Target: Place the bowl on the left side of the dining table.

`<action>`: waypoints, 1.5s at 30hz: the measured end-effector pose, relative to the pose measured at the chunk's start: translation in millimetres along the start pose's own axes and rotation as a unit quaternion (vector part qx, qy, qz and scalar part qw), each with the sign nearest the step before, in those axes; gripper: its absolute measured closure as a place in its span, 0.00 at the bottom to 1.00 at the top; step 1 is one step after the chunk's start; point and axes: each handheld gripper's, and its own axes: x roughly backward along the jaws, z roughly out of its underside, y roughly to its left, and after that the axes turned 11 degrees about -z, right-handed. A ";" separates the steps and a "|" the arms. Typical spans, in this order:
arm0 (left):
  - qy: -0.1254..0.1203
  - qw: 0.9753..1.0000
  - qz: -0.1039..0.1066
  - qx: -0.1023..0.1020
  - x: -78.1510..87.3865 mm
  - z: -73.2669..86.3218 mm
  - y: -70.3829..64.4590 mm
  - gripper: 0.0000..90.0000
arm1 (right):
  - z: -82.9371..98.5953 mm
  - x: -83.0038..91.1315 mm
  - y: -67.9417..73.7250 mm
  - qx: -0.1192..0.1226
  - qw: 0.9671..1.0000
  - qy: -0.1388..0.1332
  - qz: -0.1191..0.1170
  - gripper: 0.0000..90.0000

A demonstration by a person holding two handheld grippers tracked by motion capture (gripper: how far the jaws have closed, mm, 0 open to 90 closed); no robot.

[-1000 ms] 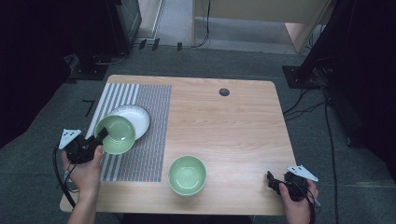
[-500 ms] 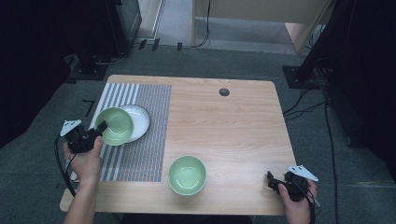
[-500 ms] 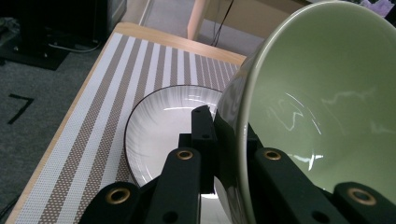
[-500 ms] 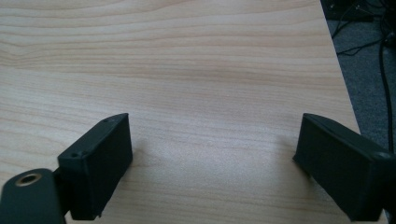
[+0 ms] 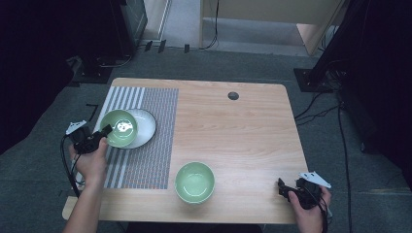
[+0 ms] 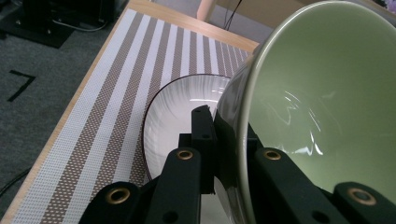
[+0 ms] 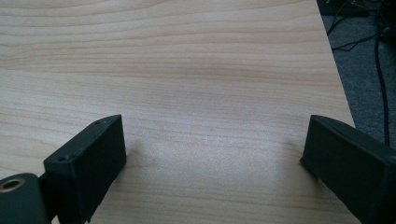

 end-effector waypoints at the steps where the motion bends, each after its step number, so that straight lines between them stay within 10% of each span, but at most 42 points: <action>1: 0.000 1.000 0.000 0.000 0.0 0.0 0.0 0.93 | 0.0 0.0 0.0 0.000 1.000 0.000 0.000 0.06; 45: 0.133 0.991 -0.034 -0.006 -56.2 -18.8 -10.8 0.93 | -0.1 0.0 0.0 0.000 1.000 0.000 0.000 0.06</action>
